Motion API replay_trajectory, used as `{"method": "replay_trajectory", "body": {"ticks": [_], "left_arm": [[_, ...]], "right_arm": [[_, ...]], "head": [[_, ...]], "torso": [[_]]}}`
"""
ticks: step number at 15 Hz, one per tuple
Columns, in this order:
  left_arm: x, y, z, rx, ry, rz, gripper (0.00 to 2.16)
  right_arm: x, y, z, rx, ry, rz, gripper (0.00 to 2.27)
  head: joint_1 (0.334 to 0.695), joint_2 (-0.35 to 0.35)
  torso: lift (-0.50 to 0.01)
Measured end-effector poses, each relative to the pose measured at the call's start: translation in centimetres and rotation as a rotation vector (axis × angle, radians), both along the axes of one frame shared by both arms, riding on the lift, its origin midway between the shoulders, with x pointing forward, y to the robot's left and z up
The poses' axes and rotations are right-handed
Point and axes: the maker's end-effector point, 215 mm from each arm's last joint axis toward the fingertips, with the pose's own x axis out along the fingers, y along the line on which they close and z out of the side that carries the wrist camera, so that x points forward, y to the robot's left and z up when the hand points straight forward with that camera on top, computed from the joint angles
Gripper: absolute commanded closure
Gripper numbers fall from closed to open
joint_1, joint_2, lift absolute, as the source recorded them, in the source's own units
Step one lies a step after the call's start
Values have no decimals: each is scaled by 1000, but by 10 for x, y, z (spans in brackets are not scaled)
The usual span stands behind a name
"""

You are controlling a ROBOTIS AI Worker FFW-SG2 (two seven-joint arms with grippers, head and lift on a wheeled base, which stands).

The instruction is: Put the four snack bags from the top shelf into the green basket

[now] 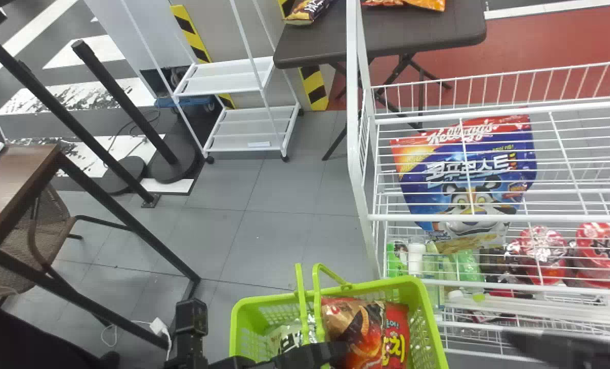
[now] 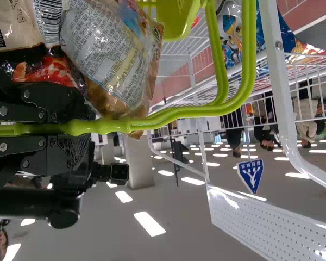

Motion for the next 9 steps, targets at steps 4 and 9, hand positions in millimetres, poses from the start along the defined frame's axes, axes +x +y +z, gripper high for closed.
{"method": "replay_trajectory", "body": {"ticks": [4, 9], "left_arm": [[0, 0, -2, -3, 5, 1, 1892], [-1, -1, -4, -5, 10, -1, 1892]], "right_arm": [[106, -50, 12, -234, -492, -274, 29], [129, -77, 5, -332, -704, -426, 29]], "head": [[695, 99], [695, 39]], "torso": [[0], [0]]}}
